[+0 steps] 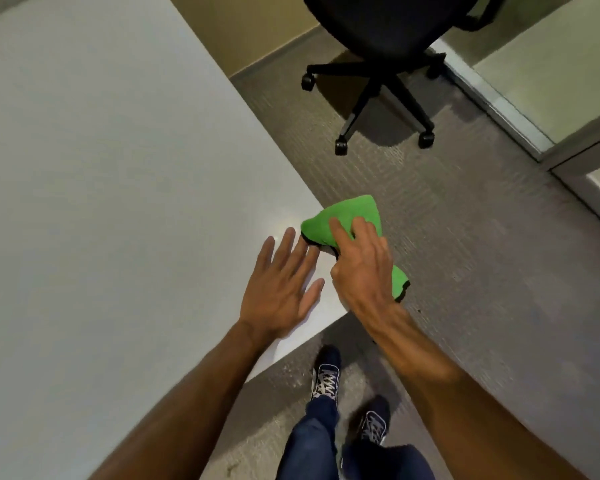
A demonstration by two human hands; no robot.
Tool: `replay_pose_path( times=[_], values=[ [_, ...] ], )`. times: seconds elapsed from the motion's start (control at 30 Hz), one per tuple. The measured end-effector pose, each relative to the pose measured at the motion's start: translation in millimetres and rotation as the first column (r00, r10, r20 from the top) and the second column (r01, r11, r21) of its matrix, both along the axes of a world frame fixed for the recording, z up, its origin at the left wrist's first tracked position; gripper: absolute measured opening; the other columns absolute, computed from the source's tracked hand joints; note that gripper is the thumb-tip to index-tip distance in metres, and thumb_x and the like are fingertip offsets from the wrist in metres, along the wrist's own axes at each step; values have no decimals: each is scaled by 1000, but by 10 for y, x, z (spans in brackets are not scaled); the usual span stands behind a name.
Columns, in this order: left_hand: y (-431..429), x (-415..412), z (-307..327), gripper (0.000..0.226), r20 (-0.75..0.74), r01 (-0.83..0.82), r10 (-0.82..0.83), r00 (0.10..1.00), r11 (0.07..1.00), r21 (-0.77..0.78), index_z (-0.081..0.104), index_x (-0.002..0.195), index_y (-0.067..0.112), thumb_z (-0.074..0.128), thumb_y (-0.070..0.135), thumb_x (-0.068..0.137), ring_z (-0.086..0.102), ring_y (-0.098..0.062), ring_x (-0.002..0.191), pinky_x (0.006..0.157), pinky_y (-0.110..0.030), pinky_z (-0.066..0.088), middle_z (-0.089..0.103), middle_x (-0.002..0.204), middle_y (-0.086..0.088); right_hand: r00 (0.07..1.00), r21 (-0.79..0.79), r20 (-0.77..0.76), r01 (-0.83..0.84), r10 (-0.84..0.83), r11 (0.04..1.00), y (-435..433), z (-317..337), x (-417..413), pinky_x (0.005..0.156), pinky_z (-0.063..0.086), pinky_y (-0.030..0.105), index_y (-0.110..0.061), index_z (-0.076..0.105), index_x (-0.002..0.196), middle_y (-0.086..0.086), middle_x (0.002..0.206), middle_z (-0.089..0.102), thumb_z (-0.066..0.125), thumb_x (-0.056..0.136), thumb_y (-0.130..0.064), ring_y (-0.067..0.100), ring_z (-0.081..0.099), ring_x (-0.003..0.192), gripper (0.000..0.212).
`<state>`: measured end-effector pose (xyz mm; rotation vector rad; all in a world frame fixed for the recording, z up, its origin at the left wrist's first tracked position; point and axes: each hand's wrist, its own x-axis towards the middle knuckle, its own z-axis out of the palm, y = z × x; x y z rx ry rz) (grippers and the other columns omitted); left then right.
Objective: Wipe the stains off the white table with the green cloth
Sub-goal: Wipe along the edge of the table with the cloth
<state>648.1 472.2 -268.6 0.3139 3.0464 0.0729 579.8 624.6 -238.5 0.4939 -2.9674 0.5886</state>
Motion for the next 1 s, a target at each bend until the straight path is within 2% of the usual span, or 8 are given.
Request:
replay_pose_path(
  times=[0.1, 0.2, 0.37, 0.5, 0.6, 0.83, 0.93, 1.0],
  values=[
    [28, 203, 73, 62, 17, -248, 248, 969, 968, 43, 29, 156, 10, 28, 45, 105, 14, -28, 154, 121, -53, 21, 22, 164, -12, 1000, 71, -9, -23, 24, 997, 69, -10, 103, 65, 46, 41, -4, 67, 128, 19, 98, 63, 68, 66, 11, 36, 62, 85, 64],
    [-94, 517, 113, 63, 56, -540, 537, 842, 839, 70, 25, 157, 12, 20, 47, 105, 7, -25, 155, 122, -52, 17, 15, 166, -9, 998, 100, -40, -50, 55, 994, 139, -8, 248, 63, 46, 41, -3, 67, 127, 17, 95, 61, 68, 64, 12, 34, 59, 80, 65],
    [-395, 1005, 100, 72, 105, -777, 771, 628, 627, 45, 5, 160, 18, 15, 58, 102, -11, -23, 154, 123, -56, 3, -8, 168, -8, 960, 2, -41, -277, 276, 961, 132, -34, 609, 60, 48, 37, -3, 72, 120, 12, 86, 60, 74, 64, 16, 28, 57, 74, 59],
    [-369, 1167, 31, 74, 194, -829, 809, 555, 556, 57, -15, 157, 28, 6, 66, 98, -25, -22, 151, 121, -60, -4, -25, 164, -4, 799, -18, -22, -602, 601, 798, 80, -39, 701, 59, 45, 32, -4, 73, 117, 10, 85, 60, 78, 59, 8, 25, 57, 73, 59],
    [-355, 1167, -21, 77, 220, -840, 812, 541, 534, 96, -21, 155, 31, 5, 71, 95, -29, -21, 149, 120, -61, -9, -30, 162, -3, 715, 30, -24, -699, 699, 715, 1, -37, 386, 61, 39, 34, -11, 73, 119, 9, 87, 62, 78, 67, -2, 27, 58, 74, 53],
    [-379, 1169, -65, 82, 206, -822, 797, 568, 561, 97, -23, 154, 28, 9, 74, 95, -30, -24, 149, 117, -63, -13, -32, 161, -4, 891, 124, 2, -450, 454, 884, -817, -53, -575, 77, 30, 38, -25, 63, 136, 10, 109, 58, 59, 88, -5, 31, 54, 97, 52],
    [-373, 1160, -51, 80, 213, -821, 795, 568, 565, 82, -24, 154, 27, 8, 72, 96, -32, -26, 148, 117, -62, -15, -34, 160, -4, 911, 99, 28, -412, 412, 906, -979, -62, -555, 77, 30, 38, -24, 63, 137, 12, 112, 57, 54, 85, -1, 32, 54, 99, 57],
    [-383, 1152, -26, 78, 225, -818, 789, 572, 568, 90, -25, 154, 26, 7, 69, 97, -33, -26, 147, 116, -61, -16, -35, 160, -5, 884, 63, 46, -467, 465, 882, -922, -48, -339, 77, 27, 37, -24, 64, 136, 12, 109, 57, 60, 84, 1, 32, 55, 97, 58]
  ],
)
